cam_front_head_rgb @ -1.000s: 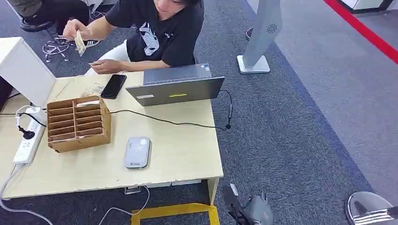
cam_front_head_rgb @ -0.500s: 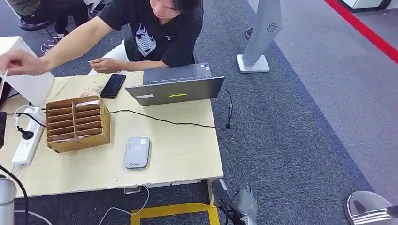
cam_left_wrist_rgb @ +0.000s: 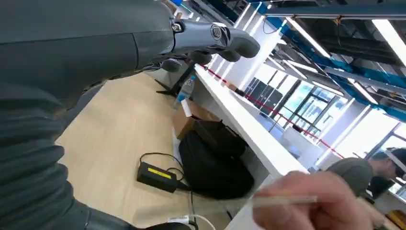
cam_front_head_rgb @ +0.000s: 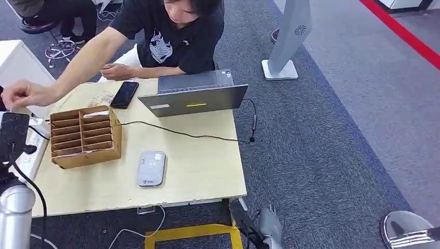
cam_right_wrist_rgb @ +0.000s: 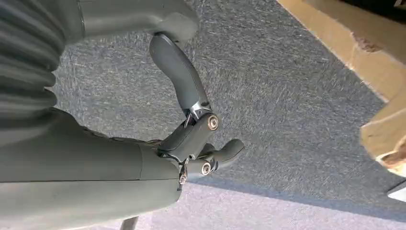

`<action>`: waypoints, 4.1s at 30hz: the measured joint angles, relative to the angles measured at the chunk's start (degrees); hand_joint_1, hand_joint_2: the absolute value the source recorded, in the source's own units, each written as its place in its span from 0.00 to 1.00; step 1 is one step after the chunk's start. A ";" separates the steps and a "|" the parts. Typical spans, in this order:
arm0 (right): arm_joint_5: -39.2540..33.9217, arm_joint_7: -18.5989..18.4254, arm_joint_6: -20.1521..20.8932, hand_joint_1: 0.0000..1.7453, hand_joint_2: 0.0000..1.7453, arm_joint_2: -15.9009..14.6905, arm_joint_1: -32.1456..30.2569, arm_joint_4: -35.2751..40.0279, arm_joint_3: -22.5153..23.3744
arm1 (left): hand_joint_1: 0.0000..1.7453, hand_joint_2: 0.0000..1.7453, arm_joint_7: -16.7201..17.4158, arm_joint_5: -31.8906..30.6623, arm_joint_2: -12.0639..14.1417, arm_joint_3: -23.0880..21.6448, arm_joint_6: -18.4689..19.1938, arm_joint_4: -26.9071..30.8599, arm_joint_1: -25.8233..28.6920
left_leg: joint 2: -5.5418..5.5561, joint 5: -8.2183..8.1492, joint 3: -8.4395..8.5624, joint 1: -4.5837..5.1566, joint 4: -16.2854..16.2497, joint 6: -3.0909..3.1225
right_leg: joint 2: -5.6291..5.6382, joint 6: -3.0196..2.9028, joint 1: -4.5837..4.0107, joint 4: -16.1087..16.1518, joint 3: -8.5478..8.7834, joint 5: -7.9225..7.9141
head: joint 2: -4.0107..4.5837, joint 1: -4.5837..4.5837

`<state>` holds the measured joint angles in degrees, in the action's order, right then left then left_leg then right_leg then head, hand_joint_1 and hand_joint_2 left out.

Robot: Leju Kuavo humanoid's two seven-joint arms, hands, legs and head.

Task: Pass the card to the sensor for recognition and then transmit it.

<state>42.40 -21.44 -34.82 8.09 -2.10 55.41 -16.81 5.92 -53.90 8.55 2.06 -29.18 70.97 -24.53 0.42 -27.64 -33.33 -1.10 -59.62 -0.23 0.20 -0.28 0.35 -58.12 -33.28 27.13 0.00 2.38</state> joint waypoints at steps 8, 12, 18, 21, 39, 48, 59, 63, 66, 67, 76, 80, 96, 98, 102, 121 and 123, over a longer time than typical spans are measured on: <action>-0.04 -0.15 -0.02 0.00 1.00 -0.26 0.11 0.00 -0.44 | 0.00 1.00 0.24 0.39 -0.55 -0.70 0.35 -0.35 -0.60 | -0.06 0.00 -0.01 0.00 0.00 0.00 | 0.02 0.00 0.00 0.00 -0.02 0.00 | 0.00 -0.02; -0.07 -0.15 -0.04 0.00 1.00 -0.39 0.11 0.00 -0.66 | 0.99 1.00 0.24 0.48 -0.72 -0.72 0.37 -0.39 -0.62 | -0.06 0.00 -0.01 0.00 0.01 0.00 | 0.02 0.00 0.00 0.00 -0.03 0.00 | 0.00 -0.02; -0.50 -0.13 -0.66 0.00 1.00 -0.85 0.10 -0.46 -0.90 | 1.00 1.00 -0.02 2.97 -0.77 -0.72 -0.26 -0.90 -0.26 | -0.07 0.00 -0.03 0.00 0.01 0.00 | 0.03 0.00 0.00 0.00 -0.02 0.00 | 0.00 -0.02; -0.66 -0.13 -1.09 0.00 1.00 -1.05 0.08 -0.70 -1.20 | 1.00 1.00 -0.30 3.93 -0.77 -0.74 -0.30 -0.92 0.11 | -0.09 0.00 -0.03 0.00 0.00 0.00 | 0.05 0.00 0.00 0.00 -0.03 0.00 | 0.00 0.00; -0.81 -0.39 -2.12 0.00 1.00 -1.84 0.18 -1.66 -1.64 | 1.00 1.00 -1.02 5.94 -0.64 -0.59 -0.59 -1.44 1.53 | -0.07 -0.02 -0.08 0.00 0.01 0.03 | 0.03 0.00 0.00 0.00 -0.03 0.00 | 0.00 0.00; 0.00 -1.66 -2.21 0.00 1.00 -1.88 0.95 -1.97 -1.62 | 1.00 1.00 -3.02 6.33 -2.19 -0.96 2.50 -1.68 3.07 | -0.08 -0.02 -0.06 0.01 -0.01 0.03 | 0.03 0.00 0.01 0.01 -0.05 0.00 | 0.00 -0.02; 0.52 -2.29 -1.01 0.00 1.00 -1.92 0.60 -0.66 -1.51 | 1.00 1.00 -8.11 1.92 -10.74 -17.30 6.78 -0.26 12.13 | -0.10 -0.12 -0.09 0.14 -0.03 0.18 | 0.03 0.04 0.11 0.05 -0.05 0.01 | 0.00 0.00; 0.20 -1.79 -0.87 0.00 1.00 -1.92 0.52 -0.44 -1.49 | 1.00 1.00 -9.68 2.69 -12.30 -22.55 6.91 1.17 14.49 | -0.10 -0.15 -0.10 0.13 -0.03 0.17 | 0.02 0.06 0.11 0.05 -0.07 0.03 | 0.00 -0.02; 0.20 -1.79 -0.76 0.00 1.00 -1.92 0.52 -0.04 -1.51 | 1.00 1.00 -9.70 2.99 -13.14 -25.42 7.08 2.10 15.54 | -0.09 -0.14 -0.10 0.11 -0.03 0.17 | 0.01 0.07 0.10 0.04 -0.07 0.04 | 0.00 -0.02; 0.20 -1.79 -0.76 0.00 1.00 -1.92 0.53 0.13 -1.51 | 1.00 1.00 -9.68 3.02 -13.29 -26.14 7.30 2.29 15.71 | -0.09 -0.14 -0.10 0.10 -0.02 0.17 | 0.01 0.07 0.09 0.04 -0.07 0.04 | 0.00 -0.02; -1.16 -0.98 -0.96 0.00 1.00 -1.92 0.56 0.07 -1.51 | 1.00 1.00 -8.76 3.76 -13.73 -27.69 7.56 2.27 16.67 | -0.10 -0.13 -0.10 0.10 -0.02 0.18 | 0.02 0.07 0.08 0.02 -0.07 0.04 | 0.00 -0.02; -2.38 0.29 -1.09 0.00 1.00 -1.92 0.67 -0.02 -1.53 | 1.00 1.00 -6.49 1.12 -13.25 -27.56 6.04 0.48 16.64 | -0.09 -0.13 -0.13 0.10 -0.02 0.18 | 0.02 0.07 0.08 0.02 -0.07 0.04 | 0.00 -0.02; -6.51 3.36 -1.29 0.00 1.00 -1.90 2.34 -1.51 -2.73 | 1.00 1.00 -3.97 -5.62 -9.60 -21.79 1.51 -9.31 12.46 | -0.09 -0.11 -0.12 0.08 -0.01 0.17 | 0.02 0.07 0.05 0.01 -0.06 0.04 | 0.00 0.00; -7.30 4.26 -1.42 0.00 1.00 -1.88 2.69 -2.01 -2.91 | 1.00 1.00 -5.09 -5.20 -9.68 -21.38 1.07 -10.78 12.06 | -0.09 -0.11 -0.13 0.09 -0.02 0.17 | 0.02 0.07 0.06 0.01 -0.07 0.04 | 0.00 -0.02; -7.93 4.83 -1.44 0.00 1.00 -1.79 3.56 -2.93 -3.39 | 1.00 1.00 -6.62 -5.11 -10.62 -21.18 1.03 -12.46 11.86 | -0.09 -0.11 -0.13 0.10 -0.02 0.17 | 0.01 0.07 0.06 0.02 -0.07 0.04 | 0.00 -0.02; -10.69 7.87 -2.27 0.00 1.00 -1.64 5.16 -6.62 -4.61 | 1.00 1.00 -8.24 -3.45 -13.88 -21.20 0.74 -17.38 10.91 | -0.08 -0.12 -0.13 0.09 -0.02 0.17 | 0.01 0.07 0.06 0.02 -0.07 0.04 | 0.00 -0.02; -11.34 8.33 -2.32 0.00 1.00 -1.62 5.19 -6.89 -4.63 | 1.00 1.00 -7.95 -3.21 -14.03 -21.20 0.50 -18.41 10.91 | -0.08 -0.12 -0.13 0.09 -0.02 0.17 | 0.01 0.07 0.06 0.02 -0.07 0.04 | 0.00 -0.02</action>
<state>31.06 -13.11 -37.13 6.47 3.08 48.52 -21.44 -2.03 -57.11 -5.49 -19.15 -28.68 52.56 -13.62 0.34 -27.75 -33.47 -1.01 -59.64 -0.06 0.21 -0.21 0.42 -58.10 -33.35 27.17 0.00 2.36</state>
